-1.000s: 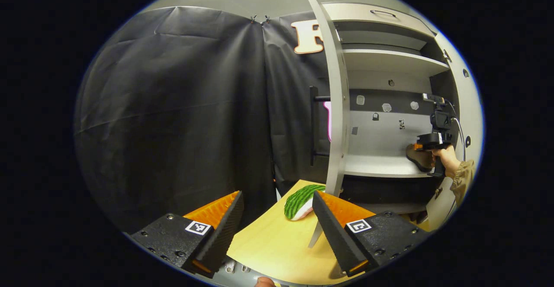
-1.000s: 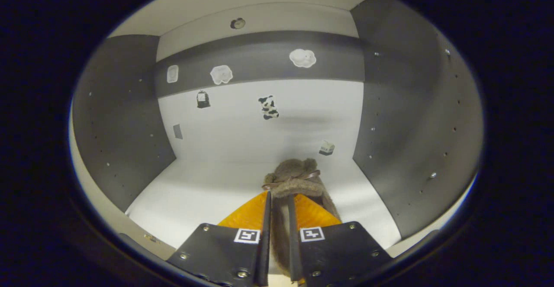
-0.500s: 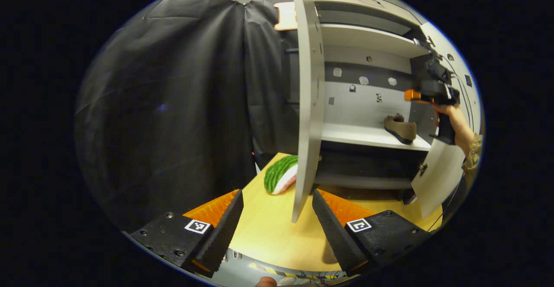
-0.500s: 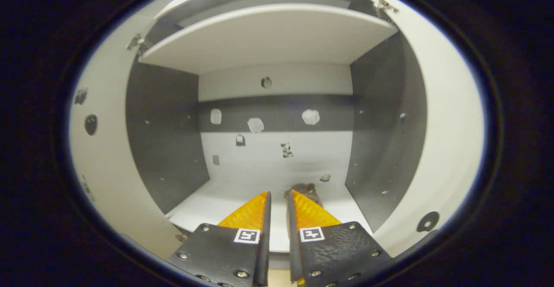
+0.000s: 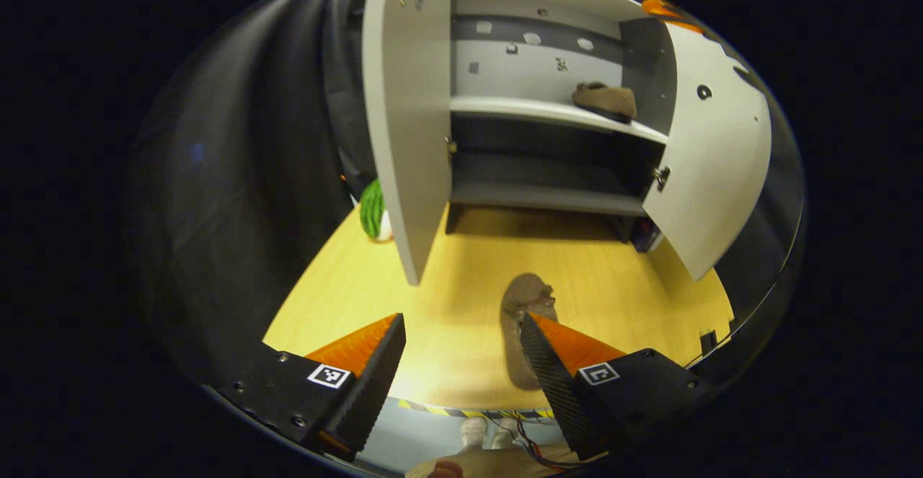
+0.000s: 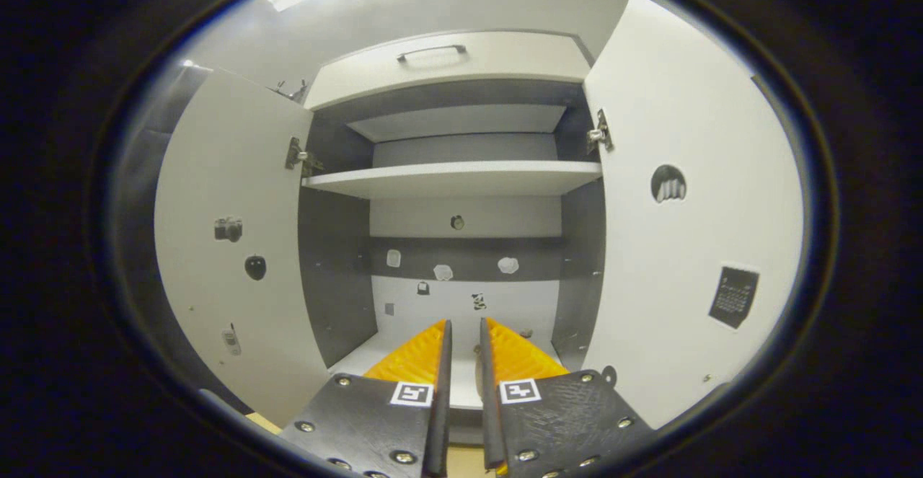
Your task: Grab one shoe with the right hand and put it into the shoe cabinet, grab the other shoe with the left hand and put it into the shoe cabinet; then close the right door with the right hand and the left door with the left hand.
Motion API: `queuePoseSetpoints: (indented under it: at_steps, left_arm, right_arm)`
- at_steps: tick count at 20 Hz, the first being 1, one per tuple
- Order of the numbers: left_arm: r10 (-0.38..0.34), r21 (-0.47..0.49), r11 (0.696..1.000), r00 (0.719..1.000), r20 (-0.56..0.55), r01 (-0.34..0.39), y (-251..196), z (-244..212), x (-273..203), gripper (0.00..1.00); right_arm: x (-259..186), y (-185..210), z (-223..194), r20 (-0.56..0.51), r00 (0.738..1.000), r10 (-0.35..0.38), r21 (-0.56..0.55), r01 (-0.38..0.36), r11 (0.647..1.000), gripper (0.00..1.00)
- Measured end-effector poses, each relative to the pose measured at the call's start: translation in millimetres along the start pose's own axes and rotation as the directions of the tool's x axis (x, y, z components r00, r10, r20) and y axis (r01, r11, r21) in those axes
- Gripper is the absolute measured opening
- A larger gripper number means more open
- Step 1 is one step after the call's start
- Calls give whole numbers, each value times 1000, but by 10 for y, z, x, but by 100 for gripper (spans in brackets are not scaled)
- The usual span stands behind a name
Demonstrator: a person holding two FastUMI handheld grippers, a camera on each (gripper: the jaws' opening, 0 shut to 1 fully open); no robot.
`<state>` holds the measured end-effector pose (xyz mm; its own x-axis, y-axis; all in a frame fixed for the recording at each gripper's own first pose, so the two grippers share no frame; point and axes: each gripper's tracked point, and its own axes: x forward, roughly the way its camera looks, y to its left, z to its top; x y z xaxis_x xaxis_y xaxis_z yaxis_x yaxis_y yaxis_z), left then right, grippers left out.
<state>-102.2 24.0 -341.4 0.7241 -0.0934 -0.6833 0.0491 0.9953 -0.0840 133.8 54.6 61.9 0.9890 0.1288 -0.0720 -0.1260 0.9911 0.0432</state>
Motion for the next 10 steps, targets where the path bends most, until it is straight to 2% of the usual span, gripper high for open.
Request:
queuePoseSetpoints:
  at_steps: [3, 8, 10]
  left_arm:
    - [-73, 19, 997, 993, -93, 75, -188, -364, 325, 100]
    - [-153, 48, 986, 976, -157, 162, -432, -693, 897, 97]
    - [-161, 48, 984, 966, -200, 174, -479, -796, 1071, 97]
  right_arm:
    - [-281, -38, 128, 17, 1000, -5, -1, 5, 1000, 19]
    - [-619, -238, 287, 47, 998, -46, -38, 48, 998, 19]
    - [-747, -346, 324, 49, 996, -69, -47, 72, 996, 19]
